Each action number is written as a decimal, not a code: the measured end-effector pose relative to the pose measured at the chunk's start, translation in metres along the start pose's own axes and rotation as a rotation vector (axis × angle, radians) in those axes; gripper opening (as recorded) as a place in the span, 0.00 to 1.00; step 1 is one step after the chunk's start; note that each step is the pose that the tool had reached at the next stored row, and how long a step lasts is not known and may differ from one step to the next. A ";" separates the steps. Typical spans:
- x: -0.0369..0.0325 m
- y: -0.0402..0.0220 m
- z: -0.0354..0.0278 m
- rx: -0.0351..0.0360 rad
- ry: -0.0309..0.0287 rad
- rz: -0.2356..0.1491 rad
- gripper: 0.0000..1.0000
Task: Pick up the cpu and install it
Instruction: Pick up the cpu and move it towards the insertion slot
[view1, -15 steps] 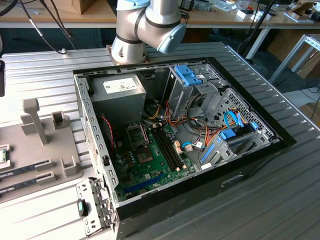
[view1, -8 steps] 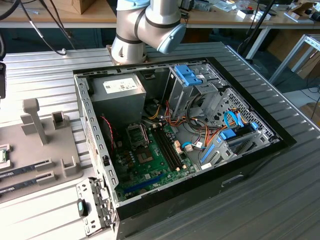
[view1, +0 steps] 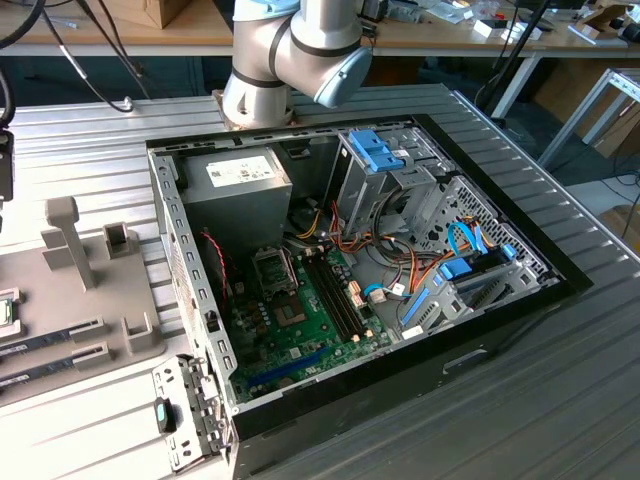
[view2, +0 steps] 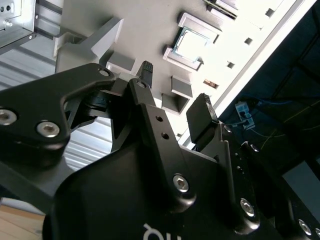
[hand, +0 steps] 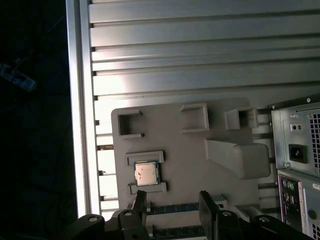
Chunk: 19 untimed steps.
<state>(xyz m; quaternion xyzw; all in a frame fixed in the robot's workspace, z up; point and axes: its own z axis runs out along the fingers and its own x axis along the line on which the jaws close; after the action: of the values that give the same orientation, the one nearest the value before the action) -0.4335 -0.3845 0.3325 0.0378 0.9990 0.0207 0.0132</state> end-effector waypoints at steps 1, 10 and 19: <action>0.0000 0.0000 0.0005 0.0000 0.0000 0.000 0.54; 0.0002 -0.0002 0.0056 0.0000 0.0000 0.000 0.54; 0.0006 -0.0005 0.0109 0.0000 0.0000 0.000 0.54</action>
<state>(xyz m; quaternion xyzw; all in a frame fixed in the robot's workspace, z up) -0.4339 -0.3845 0.3216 0.0379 0.9990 0.0207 0.0132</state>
